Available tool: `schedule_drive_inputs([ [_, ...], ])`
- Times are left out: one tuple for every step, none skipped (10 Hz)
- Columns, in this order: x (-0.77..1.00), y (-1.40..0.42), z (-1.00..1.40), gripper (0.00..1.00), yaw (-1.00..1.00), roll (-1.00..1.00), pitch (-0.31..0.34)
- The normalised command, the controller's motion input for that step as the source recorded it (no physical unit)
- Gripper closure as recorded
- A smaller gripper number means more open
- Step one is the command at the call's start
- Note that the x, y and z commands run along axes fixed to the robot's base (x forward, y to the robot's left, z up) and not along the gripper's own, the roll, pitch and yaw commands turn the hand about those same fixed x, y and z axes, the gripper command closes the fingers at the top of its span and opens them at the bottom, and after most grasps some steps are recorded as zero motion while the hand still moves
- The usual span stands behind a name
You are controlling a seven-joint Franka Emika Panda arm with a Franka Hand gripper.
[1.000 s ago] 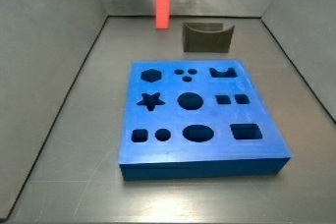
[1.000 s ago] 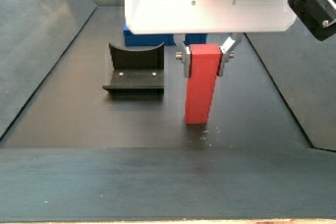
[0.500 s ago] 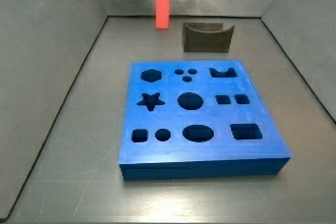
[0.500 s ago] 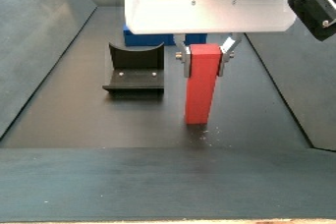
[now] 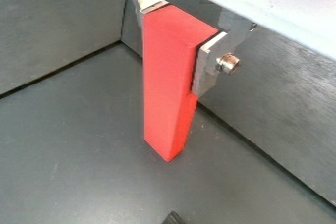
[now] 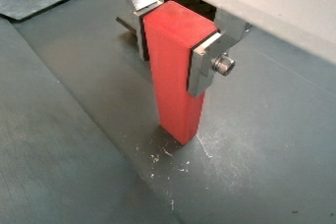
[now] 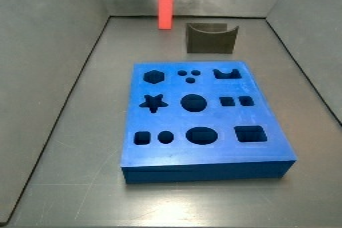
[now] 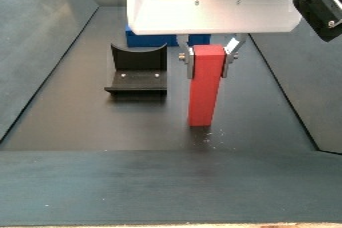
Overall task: Pick up the rectangle object. Move up. Move to above the board. Insert the rectangle object.
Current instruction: Move to above the board.
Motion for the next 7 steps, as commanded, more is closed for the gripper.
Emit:
schedule_drive_inputs([
  [-0.43, -0.01, 1.00, 1.00, -0.02, -0.04, 0.179],
  [-0.41, -0.01, 1.00, 1.00, -0.02, -0.03, 0.161],
  [-0.36, -0.01, 1.00, 1.00, -0.03, 0.02, 0.076],
  [-0.34, -0.01, 1.00, 1.00, -0.02, 0.05, 0.052],
  [-0.32, -0.01, 1.00, 1.00, 0.00, 0.06, 0.049],
  [-0.30, -0.02, 1.00, 1.00, 0.01, 0.08, 0.045],
  [-0.28, -0.02, 1.00, 1.00, 0.02, 0.09, 0.038],
])
